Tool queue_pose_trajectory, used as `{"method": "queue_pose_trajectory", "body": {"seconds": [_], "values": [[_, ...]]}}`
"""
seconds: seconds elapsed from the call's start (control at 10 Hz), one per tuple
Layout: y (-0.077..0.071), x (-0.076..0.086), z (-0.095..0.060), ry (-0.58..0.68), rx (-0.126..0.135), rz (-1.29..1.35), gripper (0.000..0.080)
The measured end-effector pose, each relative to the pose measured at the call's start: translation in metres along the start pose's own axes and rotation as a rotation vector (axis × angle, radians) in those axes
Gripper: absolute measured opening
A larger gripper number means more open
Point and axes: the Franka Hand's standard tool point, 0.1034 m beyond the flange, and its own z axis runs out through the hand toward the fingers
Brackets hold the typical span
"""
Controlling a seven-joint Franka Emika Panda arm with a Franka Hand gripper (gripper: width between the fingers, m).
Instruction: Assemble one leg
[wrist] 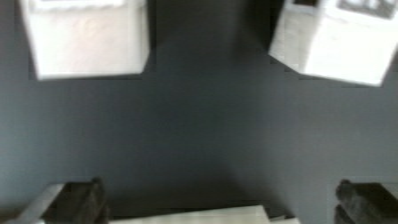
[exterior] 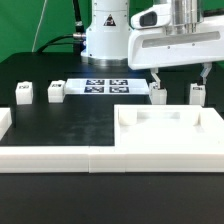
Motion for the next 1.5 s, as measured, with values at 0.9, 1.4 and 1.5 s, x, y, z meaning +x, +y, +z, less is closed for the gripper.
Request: {"method": "queue_pose_trajectory", "body": {"seconds": [0.9, 1.4, 1.5], "values": [[-0.008, -0.02, 0.005, -0.154, -0.001, 0.318, 0.0648], [-0.01, -0.023, -0.004, -0.508, 0.031, 0.285, 0.0648], [-0.008, -0.024, -0.003, -0.573, 0.036, 0.288, 0.0648]]}}
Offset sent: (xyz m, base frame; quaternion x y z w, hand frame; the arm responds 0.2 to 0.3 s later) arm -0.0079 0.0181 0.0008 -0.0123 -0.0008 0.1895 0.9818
